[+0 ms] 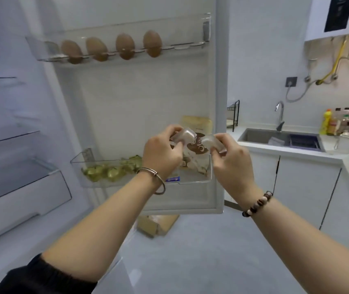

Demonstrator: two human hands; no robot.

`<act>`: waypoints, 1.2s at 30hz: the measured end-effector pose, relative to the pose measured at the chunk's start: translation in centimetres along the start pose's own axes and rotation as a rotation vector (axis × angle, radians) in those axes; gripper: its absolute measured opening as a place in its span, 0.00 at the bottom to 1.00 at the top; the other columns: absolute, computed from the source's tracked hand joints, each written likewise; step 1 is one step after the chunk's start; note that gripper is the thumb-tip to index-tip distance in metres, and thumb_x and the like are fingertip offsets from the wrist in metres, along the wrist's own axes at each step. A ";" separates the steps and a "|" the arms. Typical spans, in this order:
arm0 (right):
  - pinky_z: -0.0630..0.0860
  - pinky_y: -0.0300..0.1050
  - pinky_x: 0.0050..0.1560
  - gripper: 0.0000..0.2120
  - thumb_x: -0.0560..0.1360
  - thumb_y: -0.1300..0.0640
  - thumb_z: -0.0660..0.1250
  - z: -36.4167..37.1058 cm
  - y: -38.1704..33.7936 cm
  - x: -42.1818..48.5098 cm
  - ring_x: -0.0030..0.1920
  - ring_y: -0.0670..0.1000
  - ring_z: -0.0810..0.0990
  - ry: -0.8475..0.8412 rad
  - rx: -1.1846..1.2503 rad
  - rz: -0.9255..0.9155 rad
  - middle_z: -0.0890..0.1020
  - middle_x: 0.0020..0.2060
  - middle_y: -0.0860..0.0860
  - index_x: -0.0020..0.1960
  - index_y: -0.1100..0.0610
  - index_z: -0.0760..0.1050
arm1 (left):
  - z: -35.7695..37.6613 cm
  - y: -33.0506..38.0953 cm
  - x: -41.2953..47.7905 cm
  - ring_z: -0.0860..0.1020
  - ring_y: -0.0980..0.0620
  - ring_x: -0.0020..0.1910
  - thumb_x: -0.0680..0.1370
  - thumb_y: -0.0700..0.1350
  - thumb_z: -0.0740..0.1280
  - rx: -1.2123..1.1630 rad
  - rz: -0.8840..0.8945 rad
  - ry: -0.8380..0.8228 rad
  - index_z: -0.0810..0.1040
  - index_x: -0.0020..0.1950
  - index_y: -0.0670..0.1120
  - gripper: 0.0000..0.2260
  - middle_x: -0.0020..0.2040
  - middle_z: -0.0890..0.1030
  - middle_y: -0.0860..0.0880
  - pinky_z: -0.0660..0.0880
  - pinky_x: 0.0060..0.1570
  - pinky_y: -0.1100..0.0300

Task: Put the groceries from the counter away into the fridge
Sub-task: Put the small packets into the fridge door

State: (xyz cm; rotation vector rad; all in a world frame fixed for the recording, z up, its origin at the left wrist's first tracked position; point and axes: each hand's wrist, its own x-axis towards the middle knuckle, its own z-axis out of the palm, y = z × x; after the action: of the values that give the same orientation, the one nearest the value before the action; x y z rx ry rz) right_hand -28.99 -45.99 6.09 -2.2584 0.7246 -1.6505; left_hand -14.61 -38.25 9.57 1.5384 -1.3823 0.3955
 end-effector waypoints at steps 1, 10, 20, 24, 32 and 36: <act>0.77 0.54 0.37 0.07 0.74 0.64 0.65 1.0 -0.4 0.4 0.37 0.52 0.78 -0.003 -0.006 -0.011 0.81 0.40 0.51 0.51 0.58 0.75 | -0.8 -1.5 0.7 0.79 0.49 0.40 0.72 0.40 0.69 0.032 -0.011 0.007 0.79 0.50 0.47 0.07 0.41 0.81 0.52 0.74 0.40 0.57; 0.75 0.45 0.42 0.10 0.74 0.61 0.63 6.7 -2.0 6.7 0.44 0.54 0.79 -0.434 -0.303 0.122 0.82 0.42 0.51 0.52 0.56 0.80 | -1.8 -10.4 6.2 0.79 0.52 0.45 0.70 0.43 0.73 0.233 -0.259 -0.489 0.82 0.47 0.48 0.07 0.45 0.82 0.50 0.76 0.46 0.58; 0.78 0.46 0.44 0.10 0.73 0.59 0.66 11.9 -1.5 9.8 0.43 0.55 0.80 -0.997 -0.580 0.017 0.82 0.44 0.56 0.52 0.62 0.79 | 0.9 -11.3 7.9 0.79 0.47 0.46 0.67 0.47 0.77 0.598 -0.121 -0.971 0.83 0.46 0.44 0.12 0.46 0.82 0.47 0.75 0.44 0.59; 0.77 0.46 0.47 0.10 0.75 0.59 0.66 12.7 -0.3 9.9 0.44 0.56 0.81 -1.105 -0.551 0.016 0.83 0.46 0.57 0.51 0.64 0.81 | 0.6 -11.7 8.0 0.79 0.47 0.48 0.72 0.42 0.71 0.577 -0.089 -1.013 0.84 0.47 0.43 0.06 0.48 0.83 0.46 0.77 0.51 0.56; 0.81 0.45 0.43 0.06 0.75 0.56 0.65 9.6 -1.3 9.7 0.42 0.49 0.83 -0.852 -0.207 0.199 0.84 0.39 0.50 0.46 0.55 0.81 | -0.5 -10.2 7.1 0.77 0.51 0.50 0.75 0.49 0.69 0.448 -0.128 -0.811 0.81 0.54 0.46 0.10 0.47 0.78 0.51 0.72 0.50 0.60; 0.80 0.46 0.41 0.07 0.74 0.60 0.64 7.4 -1.5 8.1 0.39 0.49 0.82 -0.395 -0.021 0.204 0.83 0.38 0.49 0.44 0.55 0.81 | -0.4 -8.8 6.2 0.78 0.50 0.50 0.78 0.51 0.63 0.388 -0.038 -0.585 0.81 0.53 0.47 0.11 0.50 0.82 0.50 0.74 0.51 0.57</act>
State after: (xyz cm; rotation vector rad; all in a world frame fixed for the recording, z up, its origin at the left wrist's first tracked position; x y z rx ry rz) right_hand -19.76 -49.67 10.97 -2.3325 0.8359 -1.0658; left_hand -4.81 -42.64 10.66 2.1074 -1.7896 0.1987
